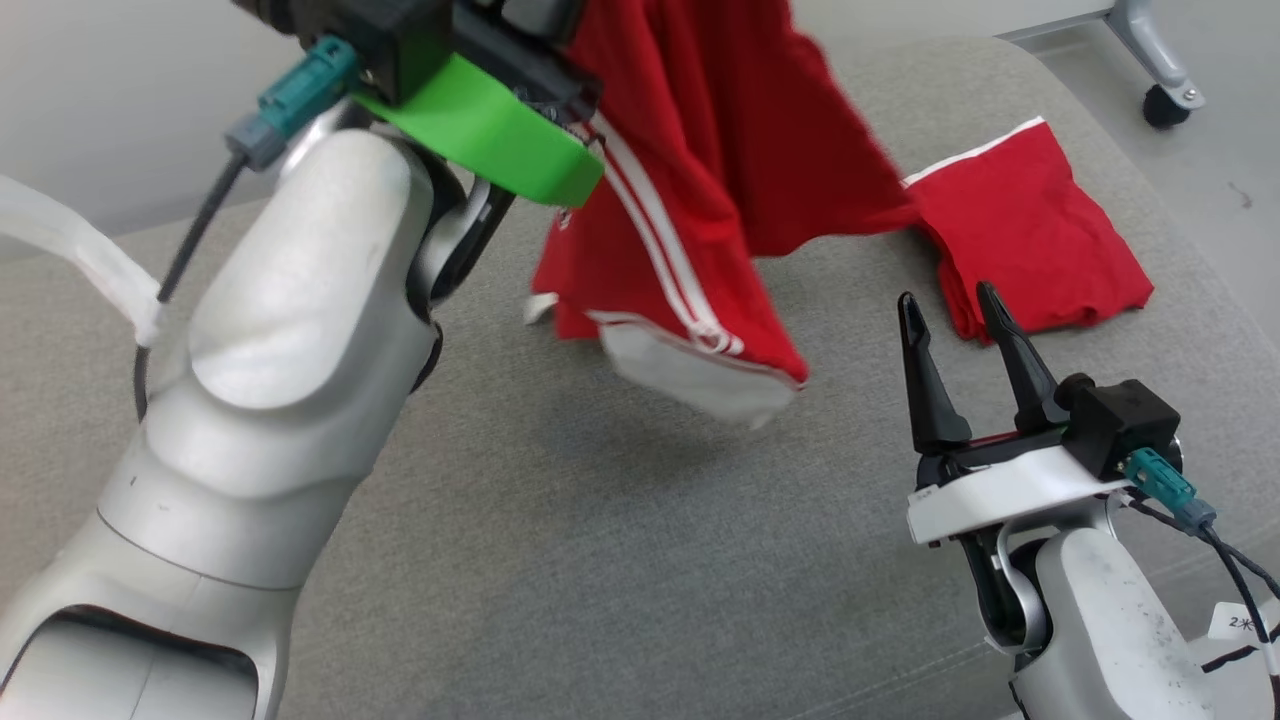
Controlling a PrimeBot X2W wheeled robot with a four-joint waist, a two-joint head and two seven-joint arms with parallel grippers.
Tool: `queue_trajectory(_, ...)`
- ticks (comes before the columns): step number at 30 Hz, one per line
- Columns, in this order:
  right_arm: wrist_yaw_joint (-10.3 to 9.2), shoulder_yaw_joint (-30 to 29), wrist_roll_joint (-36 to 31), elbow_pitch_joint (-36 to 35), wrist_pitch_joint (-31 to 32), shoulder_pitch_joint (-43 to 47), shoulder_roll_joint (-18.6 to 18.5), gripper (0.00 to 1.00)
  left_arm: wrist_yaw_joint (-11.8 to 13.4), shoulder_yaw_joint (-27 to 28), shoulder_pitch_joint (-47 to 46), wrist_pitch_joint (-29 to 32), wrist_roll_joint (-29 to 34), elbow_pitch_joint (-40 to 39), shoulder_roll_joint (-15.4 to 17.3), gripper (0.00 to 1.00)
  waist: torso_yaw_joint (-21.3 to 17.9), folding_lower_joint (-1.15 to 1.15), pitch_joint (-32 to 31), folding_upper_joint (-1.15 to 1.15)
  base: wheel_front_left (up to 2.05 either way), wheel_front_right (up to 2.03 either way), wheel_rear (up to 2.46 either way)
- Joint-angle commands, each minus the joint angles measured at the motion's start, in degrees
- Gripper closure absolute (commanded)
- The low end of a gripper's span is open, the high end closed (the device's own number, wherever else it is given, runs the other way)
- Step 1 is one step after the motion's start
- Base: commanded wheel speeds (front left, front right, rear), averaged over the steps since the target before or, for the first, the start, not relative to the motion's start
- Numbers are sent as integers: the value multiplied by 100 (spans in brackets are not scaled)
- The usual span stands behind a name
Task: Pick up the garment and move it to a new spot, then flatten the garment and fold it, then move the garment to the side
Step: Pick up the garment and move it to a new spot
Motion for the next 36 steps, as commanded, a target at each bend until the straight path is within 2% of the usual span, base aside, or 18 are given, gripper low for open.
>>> queue_trajectory(1,-4,-24,16,-29,-16,-10,-3,0,11,148,-201,-51,-57,-94,-18,100,-231,0,7,-1,0,0,0)
queue_trajectory(4,-4,-85,55,-67,-17,50,0,0,10,289,-317,-35,-3,-251,-45,100,-169,0,61,-1,0,0,0)
queue_trajectory(9,-3,-105,74,-100,-17,97,-3,0,11,198,10,-32,56,-218,224,100,101,0,172,-1,0,0,0)
queue_trajectory(15,-3,-131,2,-85,-17,32,-5,0,11,-161,715,-34,-11,-63,762,100,526,0,319,-1,0,0,0)
queue_trajectory(20,-3,-183,-84,-19,-17,12,-4,0,12,-555,1422,-34,-38,-100,1337,100,877,0,367,-1,0,0,0)
queue_trajectory(29,-3,-289,-155,125,-17,176,-7,0,12,-705,2973,-35,228,-731,1942,100,1252,0,143,-1,0,0,0)
queue_trajectory(35,-3,-288,-183,252,-17,272,-7,0,12,-1311,3711,-35,401,-715,2247,100,1393,0,-94,-1,0,0,0)
queue_trajectory(36,-3,-277,-173,273,-17,276,-7,0,12,-1441,3841,-34,342,-568,2277,87,1401,0,-147,-1,0,0,0)
